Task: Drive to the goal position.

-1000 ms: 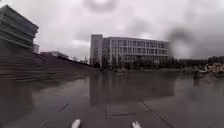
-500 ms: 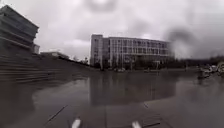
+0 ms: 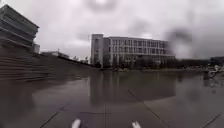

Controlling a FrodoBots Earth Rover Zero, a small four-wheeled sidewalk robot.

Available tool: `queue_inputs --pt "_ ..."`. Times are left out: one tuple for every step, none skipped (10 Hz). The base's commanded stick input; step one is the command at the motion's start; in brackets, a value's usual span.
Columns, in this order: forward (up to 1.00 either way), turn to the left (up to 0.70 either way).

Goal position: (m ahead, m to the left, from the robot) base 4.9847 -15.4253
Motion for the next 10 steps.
queue_inputs --pt "0.70 0.00" --pt "0.70 0.00" --pt "0.70 0.00" --pt "0.70 0.00" --pt "0.70 0.00" --pt "0.70 0.00" --pt "0.70 0.00" --pt "0.70 0.00" --pt "0.70 0.00" --pt "0.70 0.00"
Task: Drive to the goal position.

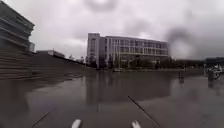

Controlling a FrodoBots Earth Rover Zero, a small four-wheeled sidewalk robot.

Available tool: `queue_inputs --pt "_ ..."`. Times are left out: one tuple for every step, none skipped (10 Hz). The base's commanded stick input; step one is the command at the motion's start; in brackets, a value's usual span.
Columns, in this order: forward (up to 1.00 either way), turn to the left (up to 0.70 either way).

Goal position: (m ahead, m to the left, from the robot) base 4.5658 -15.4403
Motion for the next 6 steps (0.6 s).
queue_inputs --pt "0.70 0.00" --pt "0.70 0.00" --pt "0.70 0.00" --pt "0.70 0.00" --pt "0.70 0.00" --pt "0.70 0.00"
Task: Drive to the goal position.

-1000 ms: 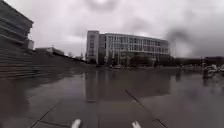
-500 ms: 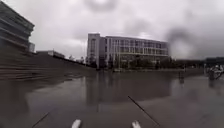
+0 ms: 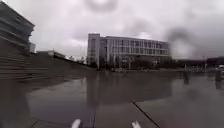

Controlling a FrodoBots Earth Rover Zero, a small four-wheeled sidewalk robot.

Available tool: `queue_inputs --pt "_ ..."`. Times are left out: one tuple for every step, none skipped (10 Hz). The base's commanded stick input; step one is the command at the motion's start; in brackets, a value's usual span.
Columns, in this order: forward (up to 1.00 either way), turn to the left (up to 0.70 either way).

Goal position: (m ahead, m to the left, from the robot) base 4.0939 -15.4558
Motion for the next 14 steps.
queue_inputs --pt "0.70 0.00" --pt "0.70 0.00" --pt "0.70 0.00" --pt "0.70 0.00" --pt "0.70 0.00" --pt "0.70 0.00" --pt "0.70 -0.02" --pt "0.70 -0.14" --pt "0.70 -0.25" --pt "0.70 -0.32" --pt "0.70 -0.32" --pt "0.70 -0.04" --pt "0.70 -0.01" --pt "0.70 0.00"
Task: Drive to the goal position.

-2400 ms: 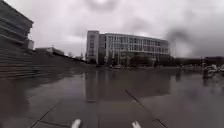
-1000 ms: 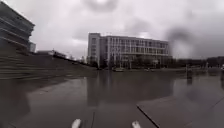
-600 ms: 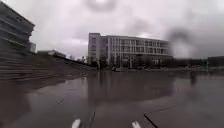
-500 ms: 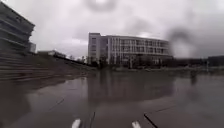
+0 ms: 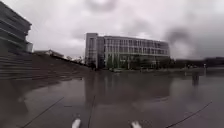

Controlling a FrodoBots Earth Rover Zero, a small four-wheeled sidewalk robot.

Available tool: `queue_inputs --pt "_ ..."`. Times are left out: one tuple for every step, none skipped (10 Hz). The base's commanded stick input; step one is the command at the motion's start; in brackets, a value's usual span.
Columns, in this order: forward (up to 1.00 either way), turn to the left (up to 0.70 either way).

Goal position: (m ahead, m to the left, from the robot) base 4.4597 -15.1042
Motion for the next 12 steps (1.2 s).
queue_inputs --pt "0.70 0.00" --pt "0.70 0.00" --pt "0.70 0.00" --pt "0.70 0.00" --pt "0.70 0.00" --pt "0.70 0.00" --pt "0.70 0.00" --pt "0.70 0.00" --pt "0.70 0.00" --pt "0.70 0.00" --pt "0.70 0.00" --pt "0.70 0.00"
